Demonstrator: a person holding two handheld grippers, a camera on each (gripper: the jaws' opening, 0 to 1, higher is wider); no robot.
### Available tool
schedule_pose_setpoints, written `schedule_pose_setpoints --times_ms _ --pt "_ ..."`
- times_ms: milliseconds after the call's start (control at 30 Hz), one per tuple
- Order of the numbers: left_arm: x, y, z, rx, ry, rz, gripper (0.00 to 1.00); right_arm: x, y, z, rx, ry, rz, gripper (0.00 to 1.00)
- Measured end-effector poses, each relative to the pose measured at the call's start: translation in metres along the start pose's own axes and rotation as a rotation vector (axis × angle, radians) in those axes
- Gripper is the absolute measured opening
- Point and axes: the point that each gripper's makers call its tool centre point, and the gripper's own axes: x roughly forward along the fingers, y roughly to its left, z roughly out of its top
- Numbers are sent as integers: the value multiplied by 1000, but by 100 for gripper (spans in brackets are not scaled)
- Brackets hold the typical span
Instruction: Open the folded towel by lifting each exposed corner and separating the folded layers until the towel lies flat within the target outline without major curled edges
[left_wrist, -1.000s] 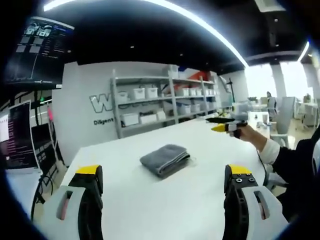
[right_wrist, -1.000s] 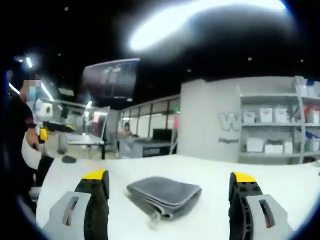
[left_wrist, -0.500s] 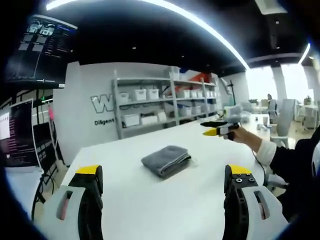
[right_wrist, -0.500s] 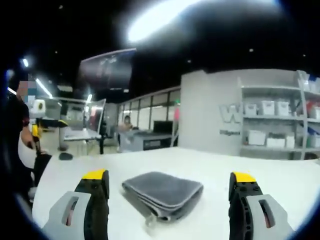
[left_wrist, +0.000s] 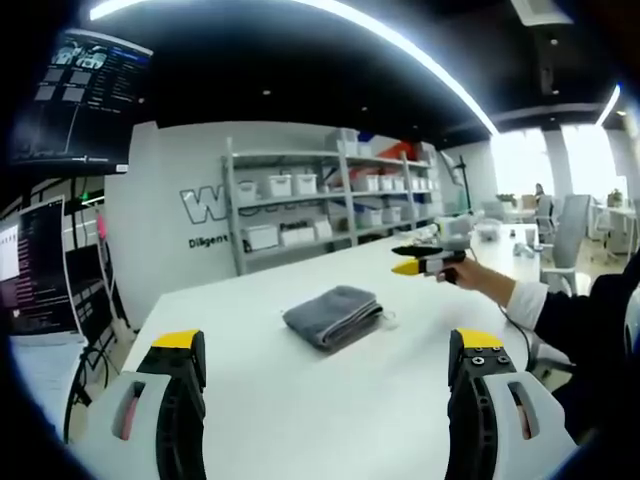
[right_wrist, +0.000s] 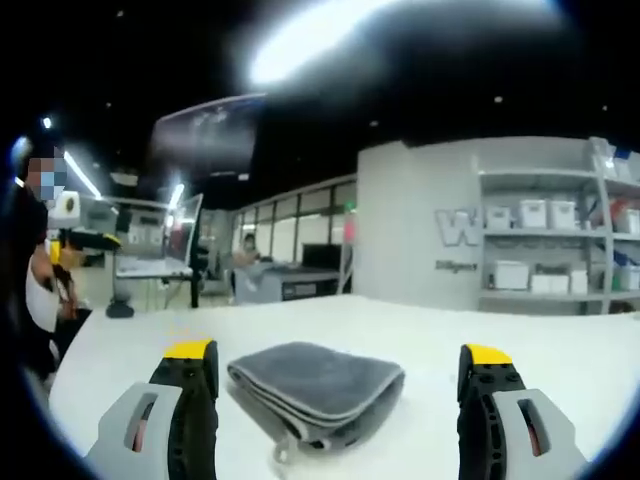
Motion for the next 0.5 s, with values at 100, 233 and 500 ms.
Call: schedule_pose_setpoints --times_ms 100,233,500 --pt "-3 -1 0 0 -4 3 100 1 -1 -5 11 0 -6 100" --pt "-7 -2 1 -5 -10 9 100 4 5 -16 -15 49 -3 100" --pt "-10 -5 1 6 -12 12 100 10 7 -40 -56 120 2 100"
